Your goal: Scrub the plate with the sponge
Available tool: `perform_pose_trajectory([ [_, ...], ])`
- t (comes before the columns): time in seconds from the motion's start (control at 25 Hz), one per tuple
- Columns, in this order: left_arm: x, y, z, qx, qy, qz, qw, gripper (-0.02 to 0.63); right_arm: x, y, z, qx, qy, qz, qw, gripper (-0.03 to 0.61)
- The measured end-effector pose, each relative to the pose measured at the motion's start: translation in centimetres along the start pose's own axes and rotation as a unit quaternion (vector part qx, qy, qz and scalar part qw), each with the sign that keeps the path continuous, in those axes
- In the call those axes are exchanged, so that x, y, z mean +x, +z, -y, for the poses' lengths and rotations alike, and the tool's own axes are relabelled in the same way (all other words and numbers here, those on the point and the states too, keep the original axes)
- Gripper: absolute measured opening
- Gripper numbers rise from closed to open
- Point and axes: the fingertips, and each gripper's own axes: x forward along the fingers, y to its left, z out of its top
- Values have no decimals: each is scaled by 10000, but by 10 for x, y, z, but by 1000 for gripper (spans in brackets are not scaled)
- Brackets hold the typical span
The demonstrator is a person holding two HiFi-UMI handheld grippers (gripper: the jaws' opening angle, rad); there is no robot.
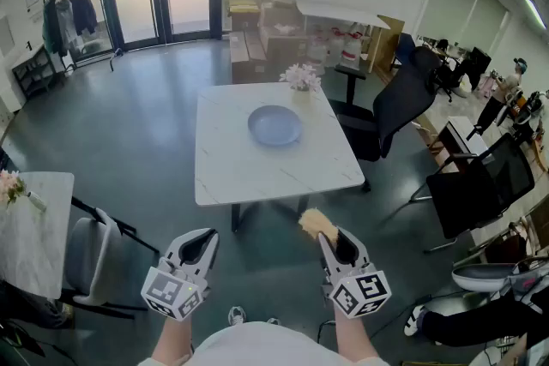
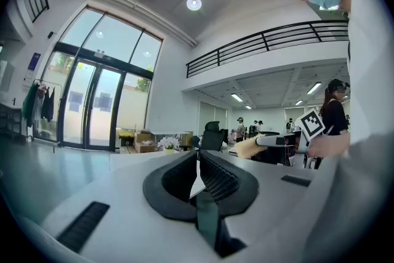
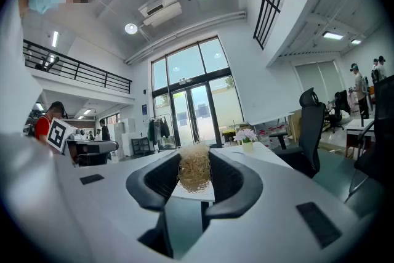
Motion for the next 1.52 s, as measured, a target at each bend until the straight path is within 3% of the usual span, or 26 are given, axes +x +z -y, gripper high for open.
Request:
perform_pose_trajectory([
  [0.6,4,-8,-24,-142,-134,-35,9998,41,17,-3,-10,215,-92,64,9997,150],
  [1.16,-2,-18,-67,-159,-533,-98,9984,41,33,-15,-39,343,-537,106,9979,150],
  [1.52,33,-26,-80,-297,-618,-80,9976,40,55,-21,-15,415,-739,38,9964,150],
])
